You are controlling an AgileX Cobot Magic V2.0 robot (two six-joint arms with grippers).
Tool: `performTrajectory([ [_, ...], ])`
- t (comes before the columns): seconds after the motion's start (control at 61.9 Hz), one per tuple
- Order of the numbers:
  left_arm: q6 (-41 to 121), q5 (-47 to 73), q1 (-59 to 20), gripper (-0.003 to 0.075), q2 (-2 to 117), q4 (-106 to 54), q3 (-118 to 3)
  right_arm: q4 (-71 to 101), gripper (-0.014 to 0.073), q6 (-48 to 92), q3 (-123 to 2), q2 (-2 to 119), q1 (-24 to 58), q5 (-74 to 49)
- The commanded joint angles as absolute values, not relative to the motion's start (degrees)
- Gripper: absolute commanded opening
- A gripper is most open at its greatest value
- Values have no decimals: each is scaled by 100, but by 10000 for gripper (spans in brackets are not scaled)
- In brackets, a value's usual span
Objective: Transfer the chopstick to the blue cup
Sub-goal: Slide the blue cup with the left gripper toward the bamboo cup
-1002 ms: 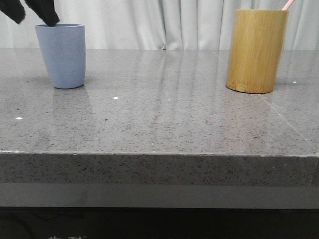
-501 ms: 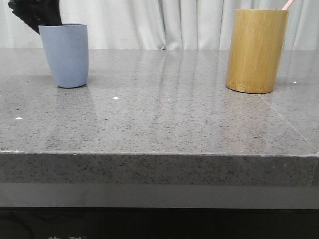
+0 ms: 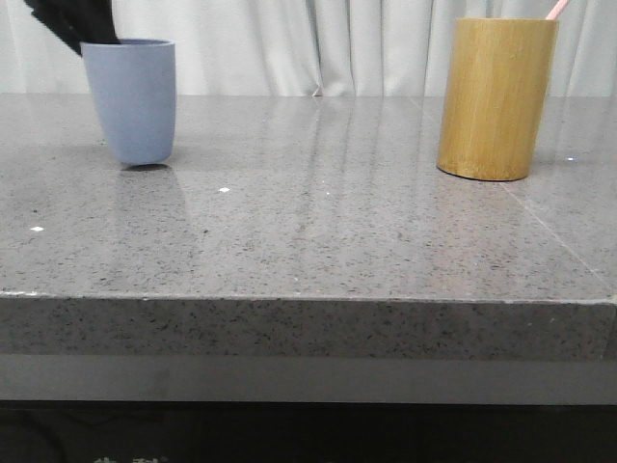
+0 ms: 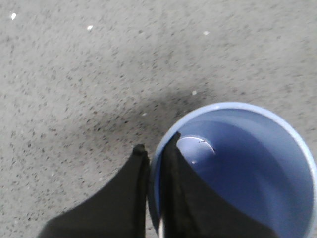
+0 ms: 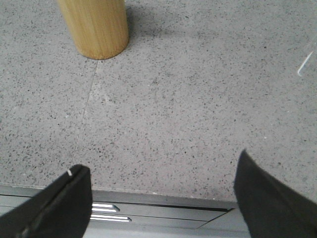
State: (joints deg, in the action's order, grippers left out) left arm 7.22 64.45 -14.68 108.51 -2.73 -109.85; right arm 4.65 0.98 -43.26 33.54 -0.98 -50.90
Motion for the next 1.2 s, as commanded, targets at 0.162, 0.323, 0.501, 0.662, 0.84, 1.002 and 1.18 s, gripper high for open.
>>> performTrajectory([
  [0.162, 715, 6382, -2131, -19, 10545, -356, -11621, 486, 600, 136, -4521, 3408, -121, -4760],
  [0.323, 715, 6371, -2579, -19, 10688, -356, -11644, 486, 600, 136, -4521, 3408, -121, -4760],
  [0.501, 715, 6277, -2979, -19, 10856, -356, -11644, 486, 600, 136, -4521, 3408, -121, -4775],
  [0.662, 715, 5970, -3205, -19, 10929, -356, -11644, 486, 600, 136, -4521, 3408, -121, -4792],
  [0.84, 715, 5911, -3267, -19, 11010, -356, -11644, 486, 600, 136, -4521, 3408, -121, -4827],
  [1.002, 715, 5943, -3267, -19, 11091, -356, -11644, 486, 600, 136, -4521, 3408, -121, -4827],
  [1.18, 715, 5954, -3267, -18, 11113, -356, -11656, 486, 600, 136, -4521, 3408, -121, -4860],
])
